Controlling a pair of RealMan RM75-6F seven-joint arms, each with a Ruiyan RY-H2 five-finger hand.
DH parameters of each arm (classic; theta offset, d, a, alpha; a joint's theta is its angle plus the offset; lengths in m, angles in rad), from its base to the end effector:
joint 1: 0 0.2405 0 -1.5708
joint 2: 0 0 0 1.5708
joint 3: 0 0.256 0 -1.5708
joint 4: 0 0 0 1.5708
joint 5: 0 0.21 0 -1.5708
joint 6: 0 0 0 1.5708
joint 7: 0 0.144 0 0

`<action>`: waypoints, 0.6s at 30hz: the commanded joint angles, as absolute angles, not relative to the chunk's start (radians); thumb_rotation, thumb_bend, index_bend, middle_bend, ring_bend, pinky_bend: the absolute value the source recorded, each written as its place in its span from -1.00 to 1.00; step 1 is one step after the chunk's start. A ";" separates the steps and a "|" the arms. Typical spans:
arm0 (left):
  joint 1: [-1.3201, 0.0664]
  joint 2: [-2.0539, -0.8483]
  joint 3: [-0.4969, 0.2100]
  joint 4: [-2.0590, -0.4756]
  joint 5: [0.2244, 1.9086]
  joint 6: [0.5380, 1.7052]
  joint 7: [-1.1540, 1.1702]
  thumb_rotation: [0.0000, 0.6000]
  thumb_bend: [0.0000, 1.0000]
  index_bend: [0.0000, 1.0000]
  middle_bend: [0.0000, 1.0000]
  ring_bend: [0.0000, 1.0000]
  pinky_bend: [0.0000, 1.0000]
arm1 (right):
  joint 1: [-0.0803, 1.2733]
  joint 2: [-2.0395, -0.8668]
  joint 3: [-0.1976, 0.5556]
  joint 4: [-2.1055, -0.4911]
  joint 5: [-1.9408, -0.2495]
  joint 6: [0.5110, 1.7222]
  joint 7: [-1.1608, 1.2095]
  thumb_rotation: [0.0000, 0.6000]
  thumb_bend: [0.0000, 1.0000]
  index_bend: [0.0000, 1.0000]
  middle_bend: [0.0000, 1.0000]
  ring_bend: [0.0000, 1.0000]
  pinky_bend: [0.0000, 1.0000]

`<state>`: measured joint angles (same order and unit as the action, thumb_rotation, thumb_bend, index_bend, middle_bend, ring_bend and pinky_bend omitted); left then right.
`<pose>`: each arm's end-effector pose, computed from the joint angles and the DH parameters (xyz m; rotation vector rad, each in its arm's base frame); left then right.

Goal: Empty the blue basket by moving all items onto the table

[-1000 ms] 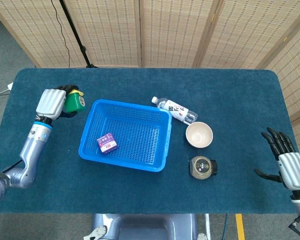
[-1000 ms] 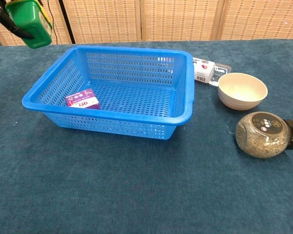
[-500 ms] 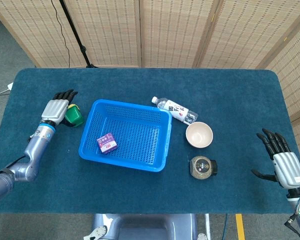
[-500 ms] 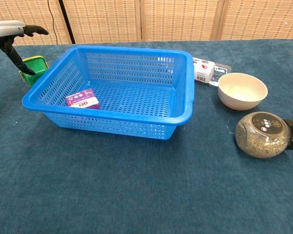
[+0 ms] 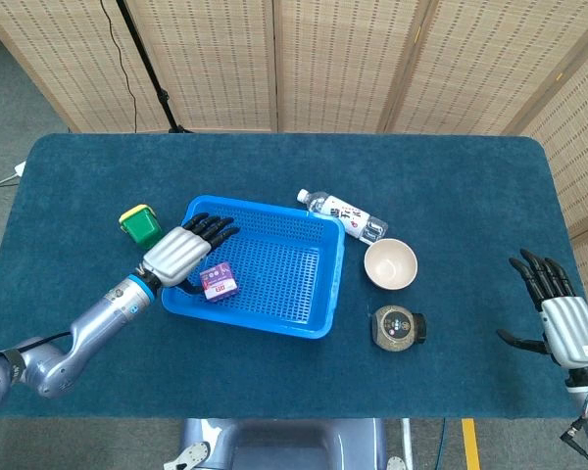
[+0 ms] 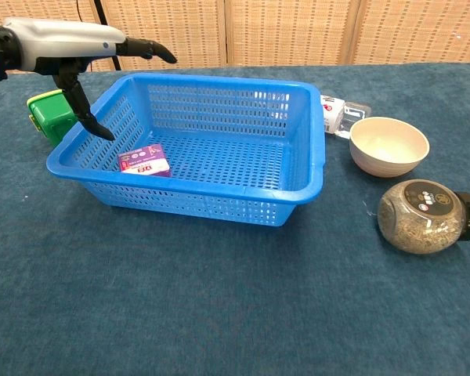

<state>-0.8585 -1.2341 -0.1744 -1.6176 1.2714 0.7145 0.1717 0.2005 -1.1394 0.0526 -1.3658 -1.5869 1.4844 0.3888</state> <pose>-0.1213 0.3612 0.0469 -2.1502 -0.8040 -0.8518 -0.3216 -0.2232 0.1744 1.4579 -0.9327 1.1473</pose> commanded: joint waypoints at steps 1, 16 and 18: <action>-0.911 -1.254 -0.166 -1.649 1.178 0.684 0.290 1.00 -0.85 -1.00 -1.00 -1.00 -1.00 | 0.201 -1.138 0.054 -1.364 -1.582 1.479 0.394 1.00 -1.00 -1.00 -1.00 -1.00 -1.00; -1.057 -1.371 -0.036 -1.560 0.826 0.650 0.647 1.00 -0.85 -1.00 -1.00 -1.00 -1.00 | 0.208 -1.143 0.058 -1.366 -1.570 1.455 0.389 1.00 -1.00 -1.00 -1.00 -1.00 -1.00; -1.073 -1.378 -0.022 -1.556 0.791 0.655 0.675 1.00 -0.85 -1.00 -1.00 -1.00 -1.00 | 0.209 -1.143 0.059 -1.367 -1.569 1.453 0.388 1.00 -1.00 -1.00 -1.00 -1.00 -1.00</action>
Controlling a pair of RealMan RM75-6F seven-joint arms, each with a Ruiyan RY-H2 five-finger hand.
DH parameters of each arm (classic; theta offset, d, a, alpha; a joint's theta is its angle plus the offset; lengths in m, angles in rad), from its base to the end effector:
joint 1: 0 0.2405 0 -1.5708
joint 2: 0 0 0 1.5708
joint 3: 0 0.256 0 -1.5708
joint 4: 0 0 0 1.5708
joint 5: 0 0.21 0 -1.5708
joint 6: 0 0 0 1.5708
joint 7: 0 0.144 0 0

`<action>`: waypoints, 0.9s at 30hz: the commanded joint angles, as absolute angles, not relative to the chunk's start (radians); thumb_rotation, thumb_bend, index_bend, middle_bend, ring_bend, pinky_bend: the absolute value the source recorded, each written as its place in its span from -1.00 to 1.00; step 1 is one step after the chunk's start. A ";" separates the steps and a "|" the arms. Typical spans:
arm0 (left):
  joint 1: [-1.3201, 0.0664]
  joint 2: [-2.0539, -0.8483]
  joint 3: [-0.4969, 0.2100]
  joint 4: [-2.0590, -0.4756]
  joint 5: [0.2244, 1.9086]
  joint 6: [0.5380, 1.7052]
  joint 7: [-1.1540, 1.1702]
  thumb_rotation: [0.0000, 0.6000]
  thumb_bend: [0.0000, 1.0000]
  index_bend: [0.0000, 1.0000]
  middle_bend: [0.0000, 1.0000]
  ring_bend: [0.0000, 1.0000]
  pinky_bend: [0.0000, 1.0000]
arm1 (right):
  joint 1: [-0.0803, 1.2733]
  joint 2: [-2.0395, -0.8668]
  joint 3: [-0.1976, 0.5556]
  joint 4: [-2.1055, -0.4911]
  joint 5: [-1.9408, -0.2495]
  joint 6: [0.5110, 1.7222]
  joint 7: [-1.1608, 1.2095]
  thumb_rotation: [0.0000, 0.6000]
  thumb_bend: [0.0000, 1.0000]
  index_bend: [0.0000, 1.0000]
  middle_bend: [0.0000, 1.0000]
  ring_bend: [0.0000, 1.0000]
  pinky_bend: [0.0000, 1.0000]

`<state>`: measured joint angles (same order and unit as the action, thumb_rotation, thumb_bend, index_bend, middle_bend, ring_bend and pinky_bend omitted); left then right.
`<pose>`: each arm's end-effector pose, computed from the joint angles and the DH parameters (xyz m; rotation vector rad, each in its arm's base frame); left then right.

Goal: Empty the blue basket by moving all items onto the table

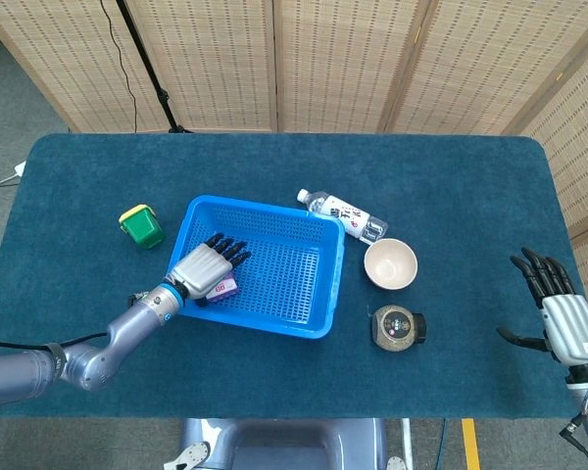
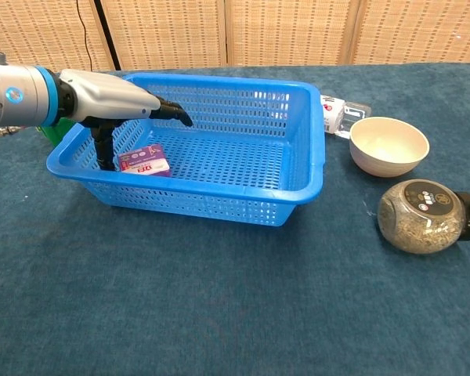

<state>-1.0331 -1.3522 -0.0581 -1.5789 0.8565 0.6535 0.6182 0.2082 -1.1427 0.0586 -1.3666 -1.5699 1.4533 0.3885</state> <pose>-0.1180 0.3637 -0.0049 -2.2539 -0.6781 -0.5033 -0.3234 -0.2275 0.1718 1.4514 -0.9556 1.1304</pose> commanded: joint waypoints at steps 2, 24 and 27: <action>-1.093 -1.395 -0.004 -1.547 0.744 0.664 0.705 1.00 -0.85 -1.00 -1.00 -1.00 -1.00 | 0.209 -1.144 0.060 -1.367 -1.567 1.450 0.385 1.00 -1.00 -1.00 -1.00 -1.00 -1.00; -1.106 -1.527 -0.004 -1.462 0.752 0.814 0.666 1.00 0.02 0.25 -0.12 -0.05 0.16 | 0.218 -1.140 0.063 -1.353 -1.559 1.421 0.447 1.00 -1.00 -1.00 -1.00 -1.00 -1.00; -1.090 -1.509 -0.022 -1.472 0.801 0.835 0.622 1.00 0.02 0.25 -0.12 -0.05 0.16 | 0.218 -1.141 0.060 -1.352 -1.564 1.422 0.444 1.00 -1.00 -1.00 -1.00 -1.00 -1.00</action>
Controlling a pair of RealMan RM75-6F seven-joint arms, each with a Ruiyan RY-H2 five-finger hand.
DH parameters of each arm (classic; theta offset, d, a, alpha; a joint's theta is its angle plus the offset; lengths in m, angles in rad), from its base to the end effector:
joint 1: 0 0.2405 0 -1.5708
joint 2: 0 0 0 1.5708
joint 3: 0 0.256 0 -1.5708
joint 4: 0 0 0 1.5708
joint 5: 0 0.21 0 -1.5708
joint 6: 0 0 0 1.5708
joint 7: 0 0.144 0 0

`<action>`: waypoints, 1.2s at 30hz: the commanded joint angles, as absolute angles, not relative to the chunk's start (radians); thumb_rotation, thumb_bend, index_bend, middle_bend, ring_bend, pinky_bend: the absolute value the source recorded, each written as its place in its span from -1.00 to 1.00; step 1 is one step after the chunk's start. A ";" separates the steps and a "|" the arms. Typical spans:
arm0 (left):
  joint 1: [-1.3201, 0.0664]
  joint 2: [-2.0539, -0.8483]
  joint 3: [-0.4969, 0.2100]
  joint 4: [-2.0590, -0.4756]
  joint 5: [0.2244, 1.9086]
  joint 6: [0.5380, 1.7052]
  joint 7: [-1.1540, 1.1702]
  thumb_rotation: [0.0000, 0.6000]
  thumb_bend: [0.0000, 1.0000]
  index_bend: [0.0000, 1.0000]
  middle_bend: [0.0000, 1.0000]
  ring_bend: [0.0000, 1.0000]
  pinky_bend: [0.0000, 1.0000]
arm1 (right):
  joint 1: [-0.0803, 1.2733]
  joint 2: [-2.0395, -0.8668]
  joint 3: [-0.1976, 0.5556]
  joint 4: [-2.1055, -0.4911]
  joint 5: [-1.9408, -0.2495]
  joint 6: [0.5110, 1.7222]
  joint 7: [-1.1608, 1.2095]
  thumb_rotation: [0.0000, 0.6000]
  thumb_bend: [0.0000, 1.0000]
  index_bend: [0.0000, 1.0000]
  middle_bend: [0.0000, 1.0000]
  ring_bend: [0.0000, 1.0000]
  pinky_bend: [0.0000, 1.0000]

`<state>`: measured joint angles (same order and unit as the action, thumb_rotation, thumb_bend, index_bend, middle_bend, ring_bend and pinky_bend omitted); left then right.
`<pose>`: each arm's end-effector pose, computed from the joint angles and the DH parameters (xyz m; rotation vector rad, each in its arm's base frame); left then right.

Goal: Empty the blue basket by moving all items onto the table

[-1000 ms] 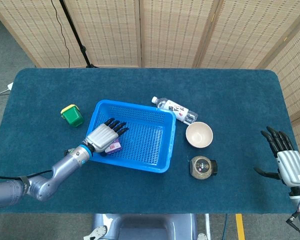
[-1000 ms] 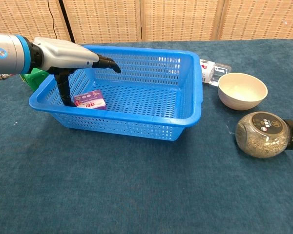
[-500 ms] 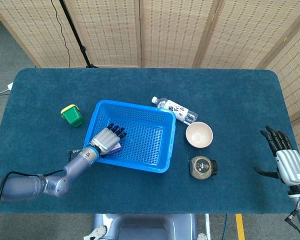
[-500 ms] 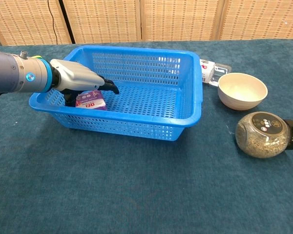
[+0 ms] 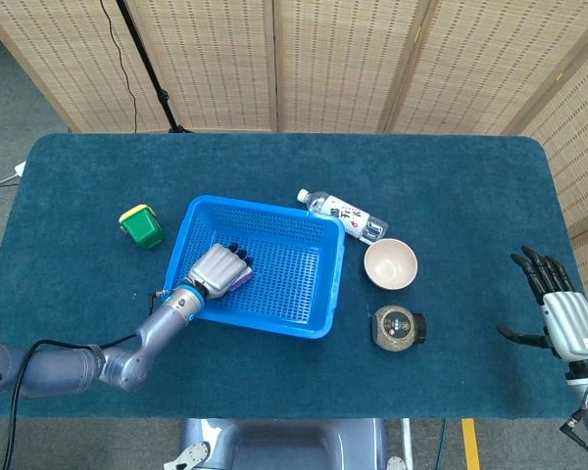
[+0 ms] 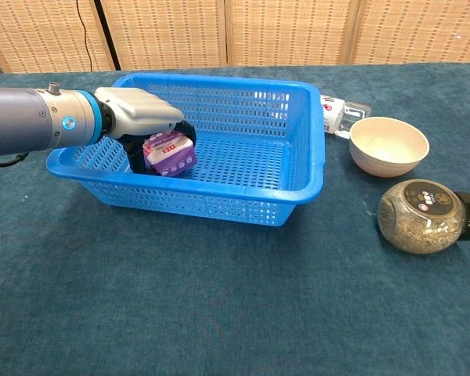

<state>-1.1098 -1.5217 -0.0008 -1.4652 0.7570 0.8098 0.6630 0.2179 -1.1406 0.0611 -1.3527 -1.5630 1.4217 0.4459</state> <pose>-0.1039 0.3707 -0.0408 -2.1790 -0.6329 -0.5372 -0.3270 -0.2321 0.1718 1.4427 -1.0093 1.1410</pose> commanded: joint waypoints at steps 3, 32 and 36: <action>-1.074 -1.465 -0.050 -1.512 0.844 0.867 0.578 1.00 0.02 0.25 -0.12 -0.05 0.16 | 0.220 -1.145 0.058 -1.349 -1.568 1.419 0.436 1.00 -1.00 -1.00 -1.00 -1.00 -1.00; -0.509 -1.181 0.105 -1.455 1.368 1.237 -0.088 1.00 0.01 0.24 -0.12 -0.09 0.16 | 0.192 -1.094 0.024 -1.432 -1.661 1.515 0.461 1.00 -1.00 -1.00 -1.00 -1.00 -1.00; -0.488 -1.242 0.098 -1.391 1.379 1.244 -0.108 1.00 -0.26 -0.52 -0.79 -0.80 -0.53 | 0.189 -1.085 0.020 -1.436 -1.669 1.524 0.475 1.00 -1.00 -1.00 -1.00 -1.00 -1.00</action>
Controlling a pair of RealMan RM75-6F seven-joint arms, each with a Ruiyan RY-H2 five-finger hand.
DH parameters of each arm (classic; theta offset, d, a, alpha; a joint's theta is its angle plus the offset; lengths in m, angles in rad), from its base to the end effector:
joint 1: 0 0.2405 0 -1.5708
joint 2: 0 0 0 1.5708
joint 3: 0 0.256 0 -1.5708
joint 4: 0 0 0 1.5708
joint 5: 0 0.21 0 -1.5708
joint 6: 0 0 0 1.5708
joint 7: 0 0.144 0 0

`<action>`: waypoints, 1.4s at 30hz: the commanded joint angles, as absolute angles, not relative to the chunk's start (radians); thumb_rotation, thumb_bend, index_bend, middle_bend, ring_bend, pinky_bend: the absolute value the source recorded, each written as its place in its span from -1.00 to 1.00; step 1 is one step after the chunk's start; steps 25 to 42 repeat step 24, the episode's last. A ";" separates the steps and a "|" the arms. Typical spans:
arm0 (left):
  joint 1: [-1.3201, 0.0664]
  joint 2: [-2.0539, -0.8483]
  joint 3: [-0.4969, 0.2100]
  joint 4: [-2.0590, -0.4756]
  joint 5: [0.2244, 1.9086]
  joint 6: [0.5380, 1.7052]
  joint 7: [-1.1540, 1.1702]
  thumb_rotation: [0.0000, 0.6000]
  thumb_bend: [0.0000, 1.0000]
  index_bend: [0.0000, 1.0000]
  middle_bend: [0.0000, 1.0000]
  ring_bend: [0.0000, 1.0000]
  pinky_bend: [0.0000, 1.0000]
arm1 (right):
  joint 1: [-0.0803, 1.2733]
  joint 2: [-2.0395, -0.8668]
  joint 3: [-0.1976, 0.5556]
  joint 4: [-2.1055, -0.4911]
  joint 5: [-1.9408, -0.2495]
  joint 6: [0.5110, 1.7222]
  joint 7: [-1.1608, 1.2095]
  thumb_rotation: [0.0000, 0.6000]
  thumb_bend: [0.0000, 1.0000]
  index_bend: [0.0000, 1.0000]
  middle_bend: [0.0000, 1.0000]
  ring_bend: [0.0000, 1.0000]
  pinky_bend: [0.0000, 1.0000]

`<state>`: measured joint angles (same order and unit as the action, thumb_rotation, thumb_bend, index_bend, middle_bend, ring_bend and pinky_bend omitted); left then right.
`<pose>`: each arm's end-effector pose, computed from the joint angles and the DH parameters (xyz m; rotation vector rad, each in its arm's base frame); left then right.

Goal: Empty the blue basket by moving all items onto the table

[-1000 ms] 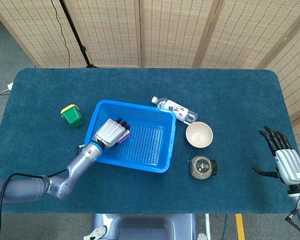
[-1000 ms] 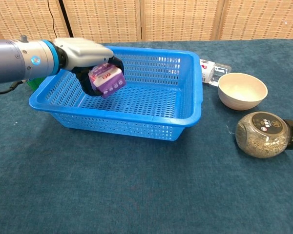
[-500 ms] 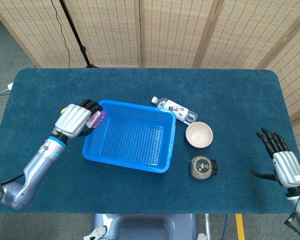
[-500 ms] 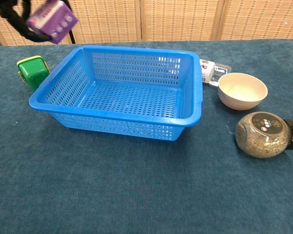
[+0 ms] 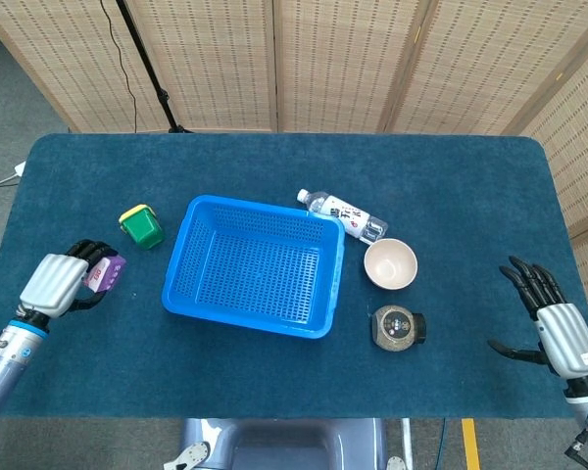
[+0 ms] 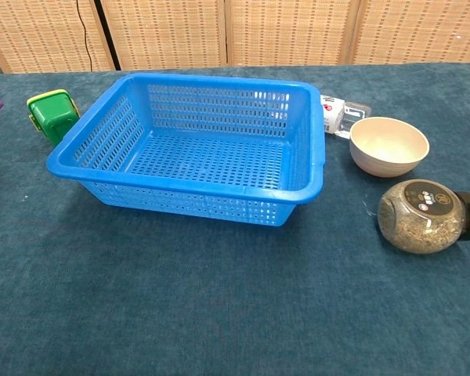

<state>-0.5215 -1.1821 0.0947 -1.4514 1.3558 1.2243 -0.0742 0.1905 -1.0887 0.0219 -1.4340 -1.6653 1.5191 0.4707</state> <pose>-0.2866 0.2889 0.1149 -1.7114 -0.9158 -0.8405 -0.3063 -0.2097 0.1770 1.5070 -1.0023 1.2409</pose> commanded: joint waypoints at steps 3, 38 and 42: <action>-0.492 -1.243 0.118 -1.399 1.394 1.176 -0.145 1.00 -0.57 -1.00 -1.00 -1.00 -1.00 | 0.185 -1.079 0.021 -1.439 -1.672 1.535 0.477 1.00 -1.00 -1.00 -1.00 -1.00 -1.00; -0.199 -1.164 0.066 -1.578 1.400 1.603 0.036 1.00 -0.72 -1.00 -1.00 -1.00 -1.00 | 0.140 -1.117 0.067 -1.416 -1.633 1.620 0.114 1.00 -1.00 -1.00 -1.00 -1.00 -1.00; -0.199 -1.164 0.066 -1.578 1.400 1.603 0.036 1.00 -0.72 -1.00 -1.00 -1.00 -1.00 | 0.140 -1.117 0.067 -1.416 -1.633 1.620 0.114 1.00 -1.00 -1.00 -1.00 -1.00 -1.00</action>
